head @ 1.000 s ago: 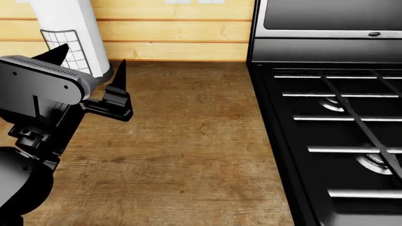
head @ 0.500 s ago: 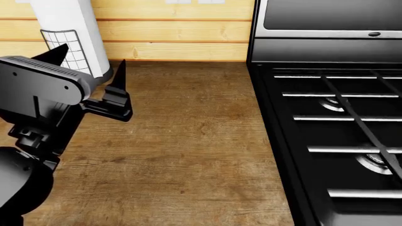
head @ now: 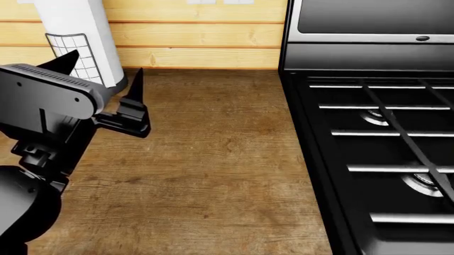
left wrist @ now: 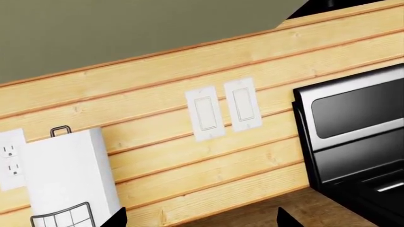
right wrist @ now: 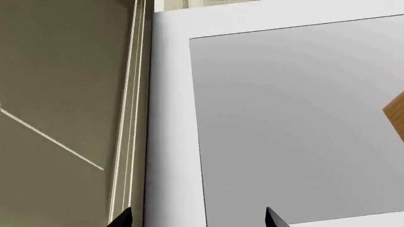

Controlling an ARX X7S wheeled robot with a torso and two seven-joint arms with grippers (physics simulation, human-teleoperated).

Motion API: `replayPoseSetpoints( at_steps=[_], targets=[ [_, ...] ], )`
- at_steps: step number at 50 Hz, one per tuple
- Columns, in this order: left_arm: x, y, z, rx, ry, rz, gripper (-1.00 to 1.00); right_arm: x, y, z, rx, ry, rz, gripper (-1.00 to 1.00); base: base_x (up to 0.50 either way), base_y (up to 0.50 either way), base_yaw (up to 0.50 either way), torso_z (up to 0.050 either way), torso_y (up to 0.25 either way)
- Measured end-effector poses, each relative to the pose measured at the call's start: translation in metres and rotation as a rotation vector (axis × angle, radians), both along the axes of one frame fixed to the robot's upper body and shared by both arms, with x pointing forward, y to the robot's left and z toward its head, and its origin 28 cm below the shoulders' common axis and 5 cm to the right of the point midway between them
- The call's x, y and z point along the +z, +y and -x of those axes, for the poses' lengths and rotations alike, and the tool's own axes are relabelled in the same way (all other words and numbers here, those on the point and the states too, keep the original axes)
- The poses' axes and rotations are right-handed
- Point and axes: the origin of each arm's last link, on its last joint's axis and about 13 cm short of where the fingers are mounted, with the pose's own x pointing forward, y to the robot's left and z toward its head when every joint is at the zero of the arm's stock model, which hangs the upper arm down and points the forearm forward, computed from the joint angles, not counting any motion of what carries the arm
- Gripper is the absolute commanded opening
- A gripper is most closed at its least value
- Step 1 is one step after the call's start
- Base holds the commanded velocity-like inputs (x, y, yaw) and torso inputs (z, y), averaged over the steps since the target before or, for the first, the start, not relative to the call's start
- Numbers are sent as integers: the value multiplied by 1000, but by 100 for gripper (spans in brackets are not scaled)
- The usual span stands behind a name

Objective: Pick the orange, celery from the counter and place them in the cabinet. Then close the cabinet.

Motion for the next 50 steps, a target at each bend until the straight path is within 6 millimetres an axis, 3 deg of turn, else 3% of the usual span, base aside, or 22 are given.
replayPoseSetpoints(
  at_steps=[11,28,50],
  targets=[
    [2,1,0,1,-4,4,100,19,13,-6,5,12,76,100,0,0,0,1,0],
    [2,2,0,3,-6,11,100,39,48,-19,24,54,236,100,0,0,0,2,0],
    [0,3,0,1,-7,14,100,60,88,-29,-166,81,433,100,1,0,2,1,-2]
  ],
)
